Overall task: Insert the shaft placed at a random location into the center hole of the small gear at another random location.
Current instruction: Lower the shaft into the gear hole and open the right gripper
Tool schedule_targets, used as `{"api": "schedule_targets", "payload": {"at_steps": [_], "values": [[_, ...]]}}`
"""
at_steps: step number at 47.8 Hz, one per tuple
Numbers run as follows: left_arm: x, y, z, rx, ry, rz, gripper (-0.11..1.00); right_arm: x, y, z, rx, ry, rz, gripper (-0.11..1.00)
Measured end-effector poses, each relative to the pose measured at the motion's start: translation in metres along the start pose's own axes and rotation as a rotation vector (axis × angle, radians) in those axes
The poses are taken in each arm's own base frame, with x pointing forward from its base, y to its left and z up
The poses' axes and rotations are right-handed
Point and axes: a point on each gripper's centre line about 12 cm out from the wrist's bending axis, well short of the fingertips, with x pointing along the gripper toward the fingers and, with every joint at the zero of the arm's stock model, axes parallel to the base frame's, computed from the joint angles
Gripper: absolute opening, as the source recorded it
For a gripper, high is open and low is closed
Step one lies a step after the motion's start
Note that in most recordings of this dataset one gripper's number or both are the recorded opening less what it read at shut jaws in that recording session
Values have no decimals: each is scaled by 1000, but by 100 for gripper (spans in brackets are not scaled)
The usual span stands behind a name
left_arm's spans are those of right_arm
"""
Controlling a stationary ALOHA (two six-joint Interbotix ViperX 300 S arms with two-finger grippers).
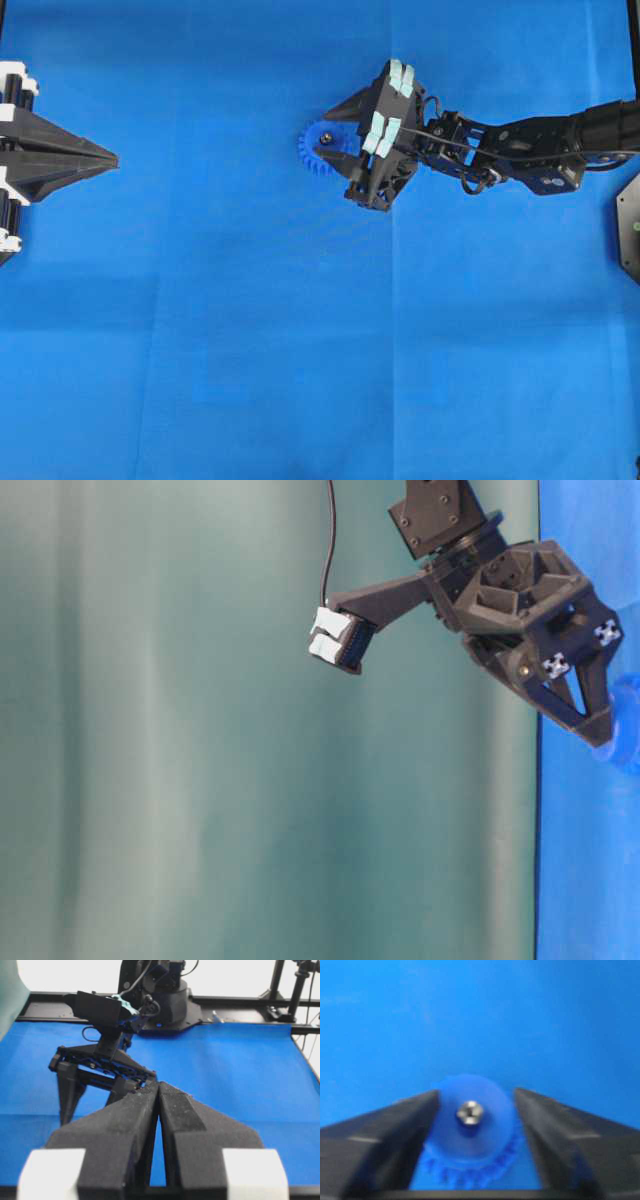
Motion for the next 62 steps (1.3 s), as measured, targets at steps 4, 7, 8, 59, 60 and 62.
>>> {"api": "schedule_targets", "payload": {"at_steps": [4,7,8,59,60,62], "values": [[0,0,-1,-1,3,0,0,0,0,0,2,0,0,91],[0,0,-1,0,2,0,0,0,1,0,0,-1,2,88],[0,0,-1,0,3,0,0,0,2,0,-2,1,4,86],[-2,0,1,0,-2,0,0,-54,14,64,19,-112,71,85],[-2,0,1,0,-2,0,0,-55,15,63,16,-111,74,85],[-2,0,1,-1,0,0,0,-57,16,62,16,-109,78,85]]}}
